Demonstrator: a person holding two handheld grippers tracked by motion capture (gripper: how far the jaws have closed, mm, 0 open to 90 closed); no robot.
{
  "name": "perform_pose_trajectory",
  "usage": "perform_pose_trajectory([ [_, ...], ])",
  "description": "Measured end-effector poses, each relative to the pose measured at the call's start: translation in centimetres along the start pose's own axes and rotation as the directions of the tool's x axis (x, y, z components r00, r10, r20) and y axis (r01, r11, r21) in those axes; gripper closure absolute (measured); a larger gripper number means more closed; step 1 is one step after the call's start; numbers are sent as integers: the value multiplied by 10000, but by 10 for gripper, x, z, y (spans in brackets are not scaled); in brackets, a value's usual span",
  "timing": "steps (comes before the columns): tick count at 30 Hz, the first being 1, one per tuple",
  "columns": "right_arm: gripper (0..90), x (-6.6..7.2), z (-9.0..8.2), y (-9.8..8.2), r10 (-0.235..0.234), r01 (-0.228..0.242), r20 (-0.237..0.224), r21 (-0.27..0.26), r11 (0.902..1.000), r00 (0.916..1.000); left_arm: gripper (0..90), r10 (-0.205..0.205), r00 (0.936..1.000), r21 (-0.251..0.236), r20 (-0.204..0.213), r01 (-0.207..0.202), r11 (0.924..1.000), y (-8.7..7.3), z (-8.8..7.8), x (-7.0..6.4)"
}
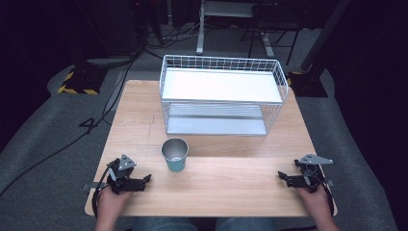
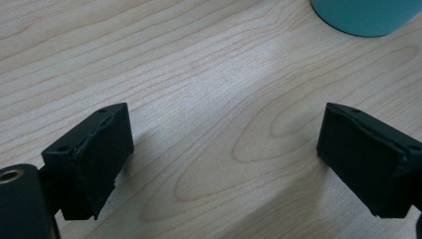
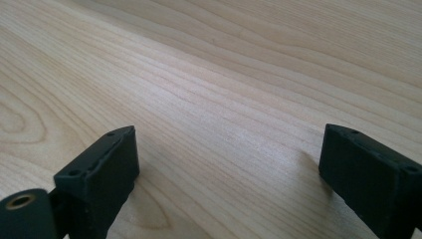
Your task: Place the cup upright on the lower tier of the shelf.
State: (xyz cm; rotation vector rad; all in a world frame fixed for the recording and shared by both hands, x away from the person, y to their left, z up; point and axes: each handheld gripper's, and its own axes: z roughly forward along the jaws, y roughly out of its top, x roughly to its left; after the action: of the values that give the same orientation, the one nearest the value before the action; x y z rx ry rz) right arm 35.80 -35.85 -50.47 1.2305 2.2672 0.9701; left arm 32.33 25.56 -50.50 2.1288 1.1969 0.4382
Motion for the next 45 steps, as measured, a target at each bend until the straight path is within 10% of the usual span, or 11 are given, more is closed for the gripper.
perform_pose_trajectory([
  [25, 74, 1, 2, 1, 42, -42, 60, 48, 10000, 10000, 140, 1, 9995, -775, 307, 23, 9970, 19, -16, -17],
  [29, 74, 1, 2, 1, 45, -46, 65, 38, 10000, 10000, 141, -196, 9951, -1341, 970, 326, 9904, 21, -17, -19],
  [45, 72, 1, 2, 2, 96, -97, 97, 38, 9999, 9999, 147, 429, 9935, -2465, 1056, -157, 9690, 33, -1, -48],
])
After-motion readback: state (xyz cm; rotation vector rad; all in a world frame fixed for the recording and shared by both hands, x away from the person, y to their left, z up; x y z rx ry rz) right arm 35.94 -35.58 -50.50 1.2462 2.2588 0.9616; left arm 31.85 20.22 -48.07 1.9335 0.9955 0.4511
